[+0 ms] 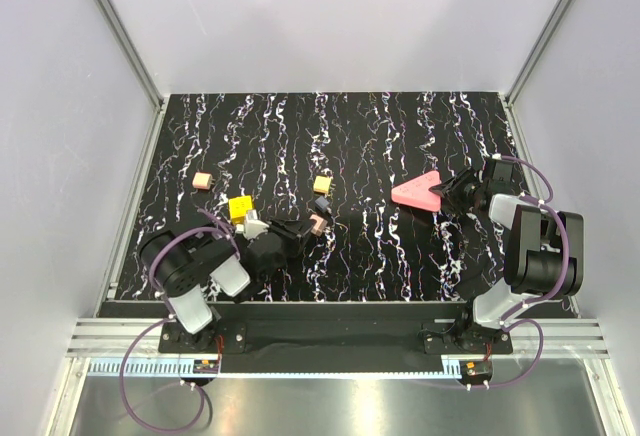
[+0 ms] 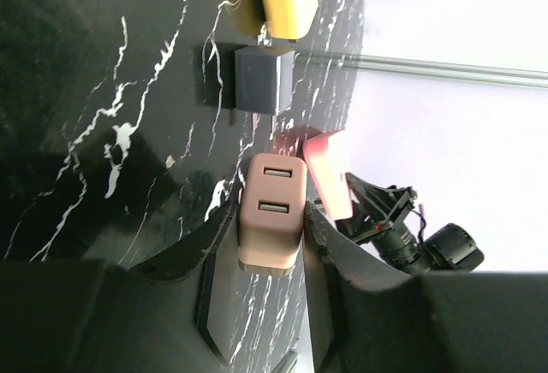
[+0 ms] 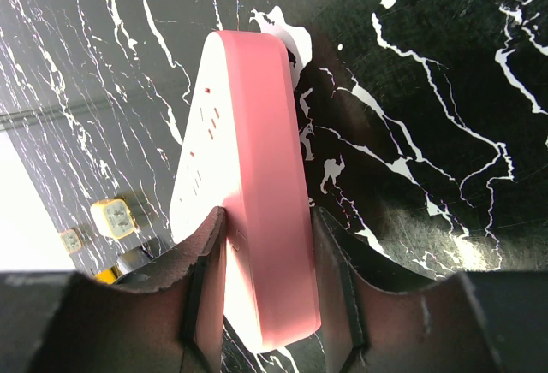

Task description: Pull the plug off the socket

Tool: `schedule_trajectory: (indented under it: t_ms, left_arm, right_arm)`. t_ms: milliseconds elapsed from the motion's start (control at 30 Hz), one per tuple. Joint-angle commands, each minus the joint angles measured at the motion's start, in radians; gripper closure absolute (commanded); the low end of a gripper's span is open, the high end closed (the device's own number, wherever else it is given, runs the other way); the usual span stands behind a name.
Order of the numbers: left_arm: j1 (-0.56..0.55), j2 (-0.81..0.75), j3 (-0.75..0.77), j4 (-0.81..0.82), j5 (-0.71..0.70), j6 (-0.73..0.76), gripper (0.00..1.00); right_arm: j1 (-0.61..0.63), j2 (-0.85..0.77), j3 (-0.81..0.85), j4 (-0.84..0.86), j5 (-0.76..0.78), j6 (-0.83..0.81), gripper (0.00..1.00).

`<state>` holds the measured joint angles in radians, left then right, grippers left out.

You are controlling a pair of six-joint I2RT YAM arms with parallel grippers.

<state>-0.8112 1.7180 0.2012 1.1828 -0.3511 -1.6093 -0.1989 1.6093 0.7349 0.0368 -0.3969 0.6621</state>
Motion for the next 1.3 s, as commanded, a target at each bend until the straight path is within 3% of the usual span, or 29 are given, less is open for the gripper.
schedule_trajectory:
  t_ms: [0,233,367,567,900,1033,1267]
  left_arm:
    - [-0.005,0.041,0.007,0.158,-0.06,-0.009,0.71]
    - [-0.013,0.077,0.023,0.178,-0.077,0.005,0.61]
    - [-0.014,0.026,0.029,0.082,-0.094,0.035,0.44]
    - [-0.017,-0.046,0.035,-0.018,-0.106,0.058,0.28]
    - [-0.049,-0.182,-0.005,-0.147,-0.112,0.084,0.24]
    - [-0.054,-0.257,-0.011,-0.187,-0.085,0.138,0.24]
    - [-0.055,-0.474,0.003,-0.413,-0.052,0.239,0.22]
  right_arm:
    - [0.003,0.032,-0.032,-0.167,0.193,-0.059,1.0]
    - [0.01,0.026,-0.032,-0.169,0.197,-0.062,1.0]
    - [0.012,0.026,-0.032,-0.169,0.201,-0.062,1.0]
    - [0.012,0.028,-0.032,-0.169,0.202,-0.062,1.0]
    - [0.012,0.028,-0.031,-0.167,0.199,-0.062,1.0]
    - [0.012,0.031,-0.029,-0.17,0.199,-0.061,0.87]
    - [0.012,0.026,-0.028,-0.169,0.185,-0.068,0.66]
